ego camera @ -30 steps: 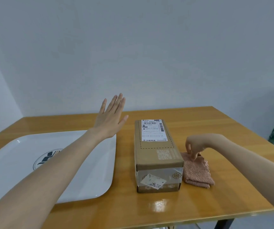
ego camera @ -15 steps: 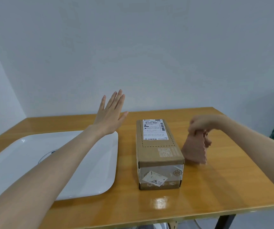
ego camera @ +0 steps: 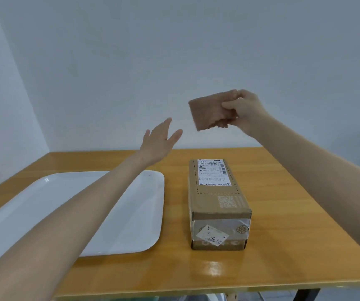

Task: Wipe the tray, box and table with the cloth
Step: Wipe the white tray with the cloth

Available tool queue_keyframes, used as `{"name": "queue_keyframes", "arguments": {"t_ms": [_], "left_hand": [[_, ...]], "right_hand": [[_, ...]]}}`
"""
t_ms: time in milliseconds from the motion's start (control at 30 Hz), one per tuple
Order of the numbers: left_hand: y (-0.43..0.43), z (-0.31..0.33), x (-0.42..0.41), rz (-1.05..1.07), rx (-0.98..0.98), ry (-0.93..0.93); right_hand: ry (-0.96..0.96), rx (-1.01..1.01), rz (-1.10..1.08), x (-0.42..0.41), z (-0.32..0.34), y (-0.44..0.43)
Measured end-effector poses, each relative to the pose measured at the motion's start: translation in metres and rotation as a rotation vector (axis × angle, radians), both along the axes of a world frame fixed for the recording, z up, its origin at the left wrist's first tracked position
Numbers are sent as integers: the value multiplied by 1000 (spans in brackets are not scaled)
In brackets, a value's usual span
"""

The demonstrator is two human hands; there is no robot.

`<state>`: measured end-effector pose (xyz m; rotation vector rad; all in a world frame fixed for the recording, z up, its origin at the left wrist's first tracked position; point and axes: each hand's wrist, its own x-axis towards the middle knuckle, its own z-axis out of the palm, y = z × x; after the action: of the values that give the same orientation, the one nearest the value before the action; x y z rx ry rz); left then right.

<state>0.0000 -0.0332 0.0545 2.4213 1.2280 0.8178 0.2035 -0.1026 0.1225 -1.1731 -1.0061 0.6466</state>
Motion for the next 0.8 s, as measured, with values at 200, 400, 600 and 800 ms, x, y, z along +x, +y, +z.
{"name": "queue_keyframes", "arguments": {"t_ms": [200, 400, 600, 800], "left_hand": [[-7, 20, -25, -34, -503, -468], [10, 11, -64, 23, -549, -740], [16, 5, -98, 54, -426, -736], [19, -8, -118, 121, -279, -590]], "right_hand": [[139, -27, 263, -55, -20, 21], [147, -63, 456, -82, -37, 33], [1, -204, 462, -100, -54, 47], [-637, -236, 267, -119, -68, 51]]}}
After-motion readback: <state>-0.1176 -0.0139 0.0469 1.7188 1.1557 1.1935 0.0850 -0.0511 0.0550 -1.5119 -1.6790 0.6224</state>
